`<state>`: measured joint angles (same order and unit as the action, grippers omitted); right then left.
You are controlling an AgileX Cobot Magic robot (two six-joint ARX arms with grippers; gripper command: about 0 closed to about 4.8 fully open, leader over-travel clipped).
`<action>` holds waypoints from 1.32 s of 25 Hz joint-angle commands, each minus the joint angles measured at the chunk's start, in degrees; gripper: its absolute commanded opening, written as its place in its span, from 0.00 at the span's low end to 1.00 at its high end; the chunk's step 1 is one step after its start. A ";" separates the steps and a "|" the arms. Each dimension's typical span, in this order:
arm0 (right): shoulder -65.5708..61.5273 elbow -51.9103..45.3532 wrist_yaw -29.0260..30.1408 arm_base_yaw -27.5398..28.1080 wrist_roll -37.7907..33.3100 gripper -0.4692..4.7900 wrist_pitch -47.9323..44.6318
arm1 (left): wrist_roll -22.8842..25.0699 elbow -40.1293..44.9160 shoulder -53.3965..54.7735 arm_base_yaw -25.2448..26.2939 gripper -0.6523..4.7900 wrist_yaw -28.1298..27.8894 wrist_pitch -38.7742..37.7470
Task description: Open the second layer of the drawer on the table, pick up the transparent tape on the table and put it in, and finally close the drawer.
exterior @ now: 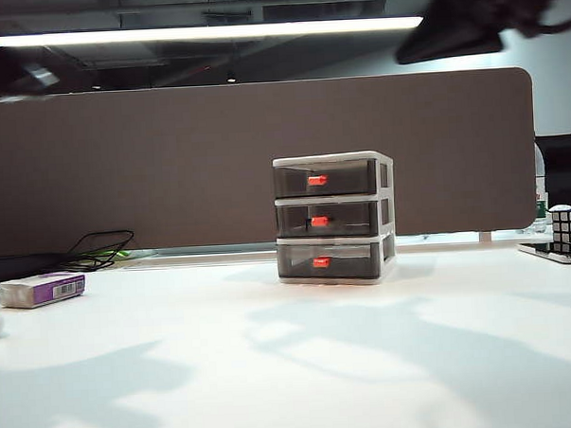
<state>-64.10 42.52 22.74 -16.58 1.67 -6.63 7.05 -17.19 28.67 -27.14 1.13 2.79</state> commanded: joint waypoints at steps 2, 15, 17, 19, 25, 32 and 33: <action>9.70 -15.56 -4.92 -0.37 -3.06 0.08 -8.31 | -4.52 8.07 -13.38 0.07 0.11 -2.43 1.14; 21.24 -36.11 -16.00 -0.39 -6.16 0.08 -14.36 | -10.95 16.68 -28.55 0.09 0.11 -1.95 -1.49; 21.73 -37.18 -18.34 -0.39 -6.16 0.08 -14.62 | -10.93 16.70 -28.55 0.09 0.11 -1.97 -1.84; 22.08 -38.40 -19.02 -0.37 -6.21 0.08 -15.56 | -10.49 16.70 -28.55 0.09 0.11 -1.97 -1.88; 26.77 -42.49 -18.73 -0.37 -9.14 0.08 -17.70 | -10.27 16.72 -28.55 0.11 0.11 -1.14 -1.86; 40.02 -42.49 -18.84 -0.22 -7.96 0.08 -6.49 | -7.85 16.68 -28.55 0.20 0.11 2.54 -1.49; 42.34 -42.49 -18.86 -0.22 -7.54 0.08 -3.82 | -7.39 16.68 -28.55 0.20 0.11 2.56 -1.14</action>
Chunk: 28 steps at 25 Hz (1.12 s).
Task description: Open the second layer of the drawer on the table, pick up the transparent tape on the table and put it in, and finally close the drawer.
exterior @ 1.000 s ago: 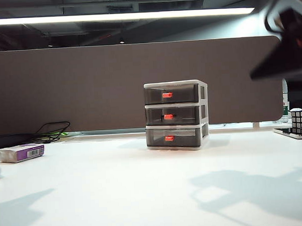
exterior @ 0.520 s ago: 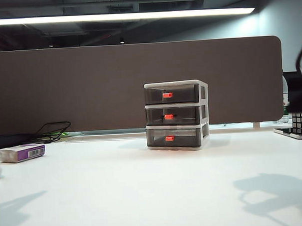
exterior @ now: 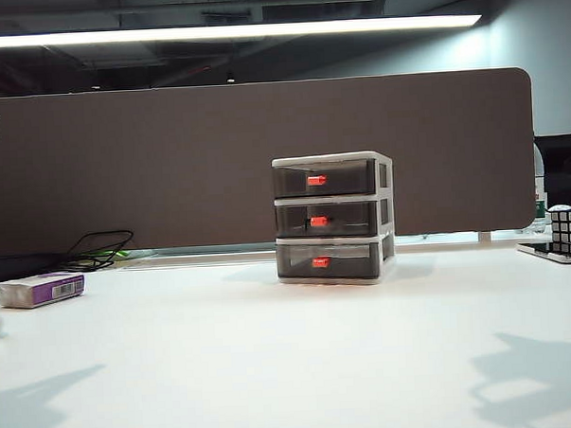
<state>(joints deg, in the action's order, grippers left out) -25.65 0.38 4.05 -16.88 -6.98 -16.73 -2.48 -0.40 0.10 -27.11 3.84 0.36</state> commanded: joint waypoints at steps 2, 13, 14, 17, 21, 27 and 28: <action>8.41 -0.35 -0.37 0.11 1.22 0.08 10.64 | 2.47 -0.09 0.02 0.17 0.11 -0.17 1.95; 25.62 -0.33 -2.54 3.21 0.22 0.08 26.47 | 7.02 0.02 0.02 0.48 0.11 -5.95 3.65; 25.68 -0.33 -2.58 3.67 -0.52 0.08 25.44 | 7.63 0.02 0.02 1.20 0.11 -5.97 3.56; 25.68 -0.33 -2.80 5.38 0.22 0.08 24.17 | 7.61 0.02 0.02 5.97 0.11 -0.39 3.91; 25.68 -0.33 -2.25 10.16 1.73 0.08 23.67 | 4.37 0.00 0.04 18.34 0.11 7.41 4.02; 25.68 -0.33 -3.06 12.37 2.67 0.08 23.96 | 3.89 0.00 0.04 26.82 0.11 7.78 4.00; 25.68 -0.33 -3.04 12.35 2.67 0.08 23.98 | 3.91 0.00 0.02 27.17 0.11 7.76 3.98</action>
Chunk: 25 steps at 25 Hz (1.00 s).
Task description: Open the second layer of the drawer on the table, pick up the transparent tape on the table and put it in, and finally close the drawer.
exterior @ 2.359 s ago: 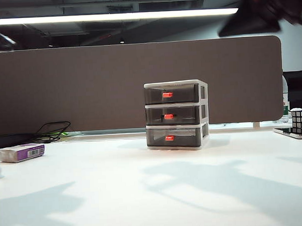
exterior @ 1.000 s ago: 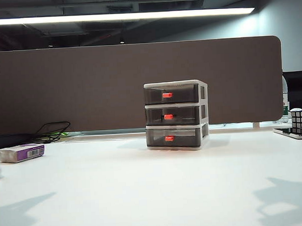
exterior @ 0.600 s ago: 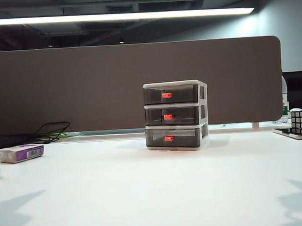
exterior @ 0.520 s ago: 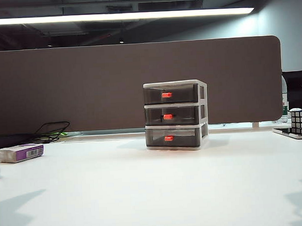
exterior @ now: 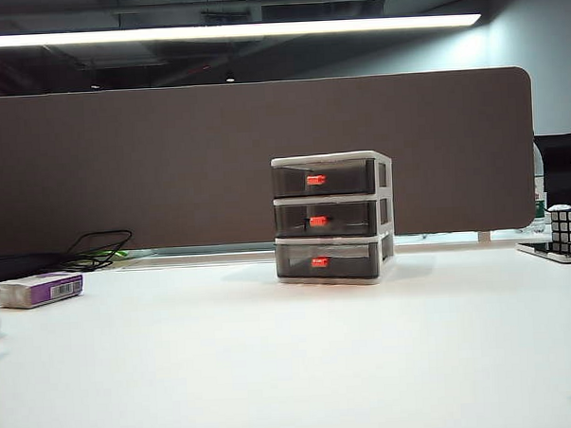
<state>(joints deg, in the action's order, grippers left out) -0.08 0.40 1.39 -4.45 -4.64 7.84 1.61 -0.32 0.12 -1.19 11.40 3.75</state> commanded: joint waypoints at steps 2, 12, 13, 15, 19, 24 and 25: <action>0.11 -0.35 -0.37 -0.17 0.31 0.08 -0.66 | -0.13 -0.09 0.02 1.31 0.11 0.15 0.59; 0.11 -0.35 -0.20 -0.20 0.31 0.08 -0.37 | -0.13 -0.11 0.02 1.31 0.11 0.24 -1.99; 0.11 -0.35 -0.20 -0.22 0.31 0.08 -0.37 | -0.13 -0.11 0.02 1.31 0.11 0.24 -1.99; 0.11 -0.35 -0.20 -0.20 0.31 0.08 -0.37 | -0.13 -0.11 0.02 1.31 0.11 0.24 -1.99; 0.11 -0.35 -0.20 -0.20 0.31 0.08 -0.37 | -0.13 -0.11 0.02 1.31 0.11 0.24 -1.99; 0.11 -0.35 -0.20 -0.20 0.31 0.08 -0.37 | -0.13 -0.11 0.02 1.31 0.11 0.24 -1.99; 0.11 -0.35 -0.20 -0.20 0.31 0.08 -0.37 | -0.13 -0.11 0.02 1.31 0.11 0.24 -1.99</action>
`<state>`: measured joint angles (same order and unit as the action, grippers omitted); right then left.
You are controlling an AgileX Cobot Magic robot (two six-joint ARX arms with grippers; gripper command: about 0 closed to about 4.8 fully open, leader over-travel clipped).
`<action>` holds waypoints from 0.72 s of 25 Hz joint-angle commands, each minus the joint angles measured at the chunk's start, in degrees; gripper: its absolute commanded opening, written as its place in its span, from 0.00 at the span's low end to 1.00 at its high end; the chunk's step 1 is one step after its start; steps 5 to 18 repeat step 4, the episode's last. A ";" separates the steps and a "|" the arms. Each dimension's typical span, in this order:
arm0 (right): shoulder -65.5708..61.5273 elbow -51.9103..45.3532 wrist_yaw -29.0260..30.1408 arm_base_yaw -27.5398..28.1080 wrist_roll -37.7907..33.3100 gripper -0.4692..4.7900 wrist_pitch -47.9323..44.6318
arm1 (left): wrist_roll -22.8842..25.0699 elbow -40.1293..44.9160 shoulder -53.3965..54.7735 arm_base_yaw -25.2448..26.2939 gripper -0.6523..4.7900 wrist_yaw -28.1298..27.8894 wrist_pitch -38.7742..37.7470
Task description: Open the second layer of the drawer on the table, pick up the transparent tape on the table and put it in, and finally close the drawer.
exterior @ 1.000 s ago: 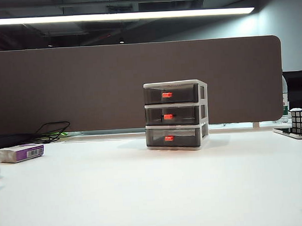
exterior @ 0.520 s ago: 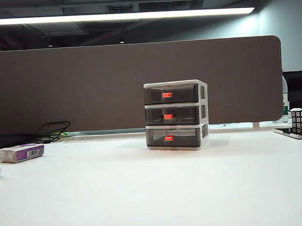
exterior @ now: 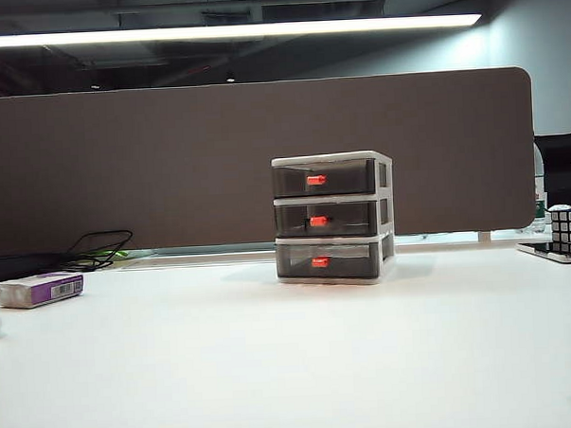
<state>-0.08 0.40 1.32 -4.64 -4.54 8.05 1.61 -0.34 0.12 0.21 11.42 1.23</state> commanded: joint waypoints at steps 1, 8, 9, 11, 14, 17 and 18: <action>0.11 -0.35 -0.13 0.00 0.20 0.08 -0.59 | -0.13 -0.09 0.02 -0.09 0.11 0.22 0.52; 0.11 -0.35 -0.13 0.00 0.20 0.08 -0.59 | -0.13 -0.09 0.02 -0.09 0.11 0.22 0.52; 0.11 -0.35 -0.13 0.00 0.20 0.08 -0.59 | -0.13 -0.09 0.02 -0.09 0.11 0.22 0.52; 0.11 -0.35 -0.13 0.00 0.20 0.08 -0.59 | -0.13 -0.09 0.02 -0.09 0.11 0.22 0.52; 0.11 -0.35 -0.13 0.00 0.20 0.08 -0.59 | -0.13 -0.09 0.02 -0.09 0.11 0.22 0.52; 0.11 -0.35 -0.13 0.00 0.20 0.08 -0.59 | -0.13 -0.09 0.02 -0.09 0.11 0.22 0.52; 0.11 -0.35 -0.13 0.00 0.20 0.08 -0.59 | -0.13 -0.09 0.02 -0.09 0.11 0.22 0.52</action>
